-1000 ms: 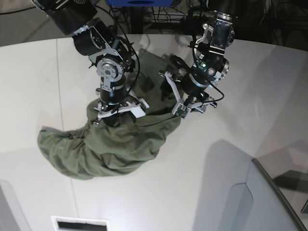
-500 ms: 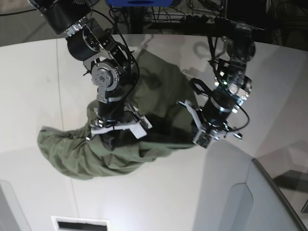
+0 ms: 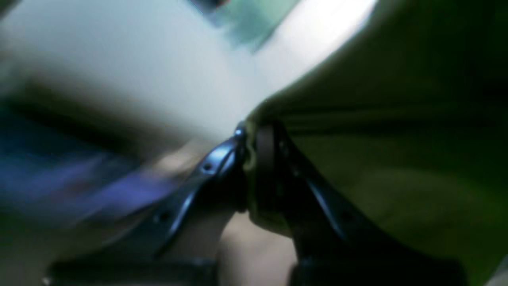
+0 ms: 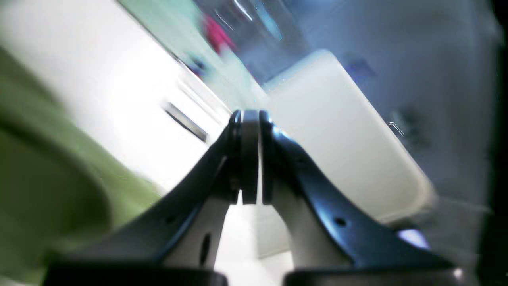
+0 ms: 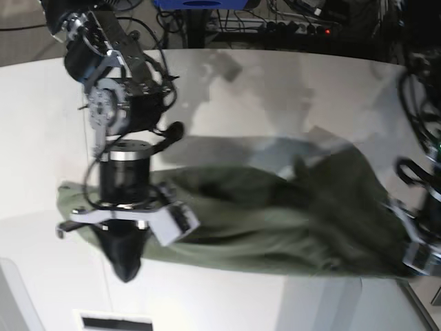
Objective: Layout the t-shirt on the table in an organized manner, then fold the t-shirt properly
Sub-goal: 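Lift the shirt high with both grippers, holding it suspended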
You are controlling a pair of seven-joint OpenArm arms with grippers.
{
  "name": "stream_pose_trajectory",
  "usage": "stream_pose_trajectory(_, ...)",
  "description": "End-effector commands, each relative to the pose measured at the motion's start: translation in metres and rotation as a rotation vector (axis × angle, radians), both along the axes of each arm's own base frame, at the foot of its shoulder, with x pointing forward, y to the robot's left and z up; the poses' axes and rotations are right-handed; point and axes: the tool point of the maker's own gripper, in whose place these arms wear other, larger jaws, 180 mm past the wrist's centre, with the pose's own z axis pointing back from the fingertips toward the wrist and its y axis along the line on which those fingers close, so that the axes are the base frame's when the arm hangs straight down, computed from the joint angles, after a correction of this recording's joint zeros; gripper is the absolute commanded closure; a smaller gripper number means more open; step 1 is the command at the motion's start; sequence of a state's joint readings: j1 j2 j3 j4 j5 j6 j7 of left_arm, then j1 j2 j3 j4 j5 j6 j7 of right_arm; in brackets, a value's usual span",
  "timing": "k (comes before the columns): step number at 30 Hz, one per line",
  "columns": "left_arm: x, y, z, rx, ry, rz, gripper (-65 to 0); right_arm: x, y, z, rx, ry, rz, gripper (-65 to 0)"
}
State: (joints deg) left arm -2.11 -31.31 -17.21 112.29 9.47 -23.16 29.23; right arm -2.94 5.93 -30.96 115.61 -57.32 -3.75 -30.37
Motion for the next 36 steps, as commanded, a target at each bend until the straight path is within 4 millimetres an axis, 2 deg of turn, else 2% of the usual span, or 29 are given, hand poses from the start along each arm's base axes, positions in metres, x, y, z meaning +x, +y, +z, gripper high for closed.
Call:
stream_pose_trajectory(1, 0.002, 0.008, 0.043, 0.033, -0.111, -0.007, 0.0, -0.006, 0.020, 0.005, -0.037, -0.020, 0.078, -0.2)
stream_pose_trajectory(3, 0.003, 0.025, 0.078, 0.075, -0.173, 0.024, 0.0, -0.026, 0.054, -0.009, -0.144, -0.004, 0.192, -0.2)
stream_pose_trajectory(5, 0.005, 0.030, 0.103, 0.129, -0.193, 0.011, 0.0, -0.052, 0.093, -0.021, -0.247, 0.003, 0.328, -0.2)
stream_pose_trajectory(6, 0.006, 0.029, 0.103, 0.146, -0.177, 0.001, 0.0, -0.061, 0.106, -0.024, -0.279, 0.004, 0.370, -0.2)
stream_pose_trajectory(8, 0.012, 0.016, 0.082, 0.173, -0.096, -0.032, 0.0, -0.072, 0.125, -0.029, -0.301, 0.018, 0.417, -0.3)
stream_pose_trajectory(9, 0.015, 0.006, 0.073, 0.179, -0.069, -0.057, 0.0, -0.071, 0.128, -0.030, -0.288, 0.028, 0.411, -0.6)
stream_pose_trajectory(12, 0.018, -0.013, 0.047, 0.156, -0.011, -0.100, 0.0, -0.055, 0.120, -0.039, -0.247, 0.091, 0.348, -0.8)
stream_pose_trajectory(16, 0.014, -0.018, 0.022, 0.147, 0.023, -0.083, 0.0, -0.050, 0.118, -0.062, -0.110, 0.246, 0.387, -0.9)
stream_pose_trajectory(21, 0.022, -0.041, 0.012, 0.206, 0.035, -0.109, 0.0, -0.047, 0.107, -0.086, 0.004, 0.422, 0.367, -0.9)
stream_pose_trajectory(24, 0.032, -0.066, 0.013, 0.272, 0.029, -0.159, 0.0, -0.047, 0.095, -0.093, 0.025, 0.481, 0.330, -0.9)
stream_pose_trajectory(27, 0.043, -0.097, 0.018, 0.294, 0.001, -0.206, 0.0, -0.059, 0.094, -0.114, 0.072, 0.606, 0.353, -1.2)
stream_pose_trajectory(29, 0.047, -0.117, 0.015, 0.305, -0.003, -0.238, 0.0, -0.075, 0.105, -0.132, 0.139, 0.734, 0.439, -6.2)
stream_pose_trajectory(31, 0.049, -0.131, 0.008, 0.305, 0.004, -0.261, 0.0, -0.087, 0.116, -0.142, 0.238, 0.846, 0.521, -14.7)
stream_pose_trajectory(33, 0.050, -0.143, 0.006, 0.306, 0.001, -0.277, 0.0, -0.081, 0.127, -0.131, 0.371, 0.884, 0.581, -24.8)
stream_pose_trajectory(36, 0.050, -0.151, 0.004, 0.296, -0.001, -0.287, 0.0, -0.062, 0.134, -0.119, 0.520, 0.907, 0.629, -37.5)
